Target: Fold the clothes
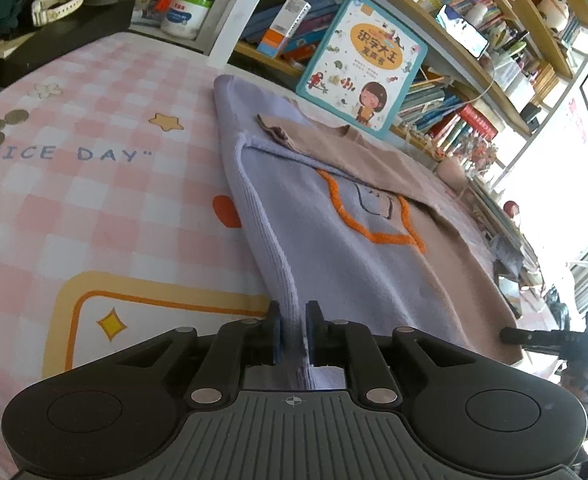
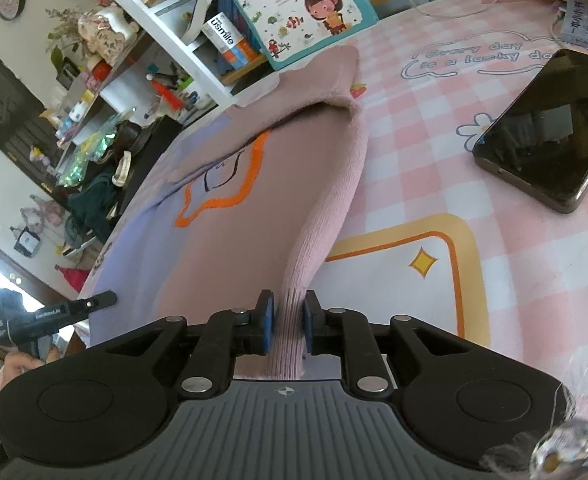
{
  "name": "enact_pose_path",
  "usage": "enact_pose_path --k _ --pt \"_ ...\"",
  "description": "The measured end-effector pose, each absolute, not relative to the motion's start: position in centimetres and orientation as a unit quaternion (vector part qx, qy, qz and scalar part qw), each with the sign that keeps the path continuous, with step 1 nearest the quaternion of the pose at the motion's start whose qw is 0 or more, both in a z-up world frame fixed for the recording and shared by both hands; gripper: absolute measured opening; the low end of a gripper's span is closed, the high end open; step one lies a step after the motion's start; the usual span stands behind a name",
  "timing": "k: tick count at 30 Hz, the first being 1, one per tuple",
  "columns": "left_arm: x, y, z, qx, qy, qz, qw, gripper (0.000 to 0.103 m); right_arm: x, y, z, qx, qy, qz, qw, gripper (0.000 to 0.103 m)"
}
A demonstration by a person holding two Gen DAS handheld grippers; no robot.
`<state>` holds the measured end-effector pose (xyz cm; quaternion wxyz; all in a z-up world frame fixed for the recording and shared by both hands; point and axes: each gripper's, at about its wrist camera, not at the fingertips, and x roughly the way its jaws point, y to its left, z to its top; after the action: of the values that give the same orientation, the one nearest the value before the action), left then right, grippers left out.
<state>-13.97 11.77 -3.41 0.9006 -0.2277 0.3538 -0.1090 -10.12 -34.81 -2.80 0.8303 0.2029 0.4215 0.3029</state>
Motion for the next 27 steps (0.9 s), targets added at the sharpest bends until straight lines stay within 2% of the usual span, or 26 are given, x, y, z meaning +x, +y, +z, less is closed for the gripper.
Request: enact_pose_path --k 6,11,17,27 --pt "-14.4 12.0 -3.7 -0.249 0.352 -0.117 0.895 0.013 -10.2 -35.2 -3.0 0.214 0.423 0.305 0.826 0.015" --pt "-14.5 12.3 -3.9 -0.258 0.346 -0.121 0.894 0.006 -10.3 -35.5 -3.1 0.224 0.424 0.306 0.823 0.012" --pt "-14.9 13.0 -4.1 -0.281 0.346 -0.131 0.886 0.005 -10.9 -36.1 -3.5 0.248 0.429 0.311 0.811 0.01" --pt "-16.6 14.9 -4.3 -0.393 0.286 -0.186 0.854 0.005 -11.8 -37.8 -3.2 0.33 0.408 0.341 0.78 0.01"
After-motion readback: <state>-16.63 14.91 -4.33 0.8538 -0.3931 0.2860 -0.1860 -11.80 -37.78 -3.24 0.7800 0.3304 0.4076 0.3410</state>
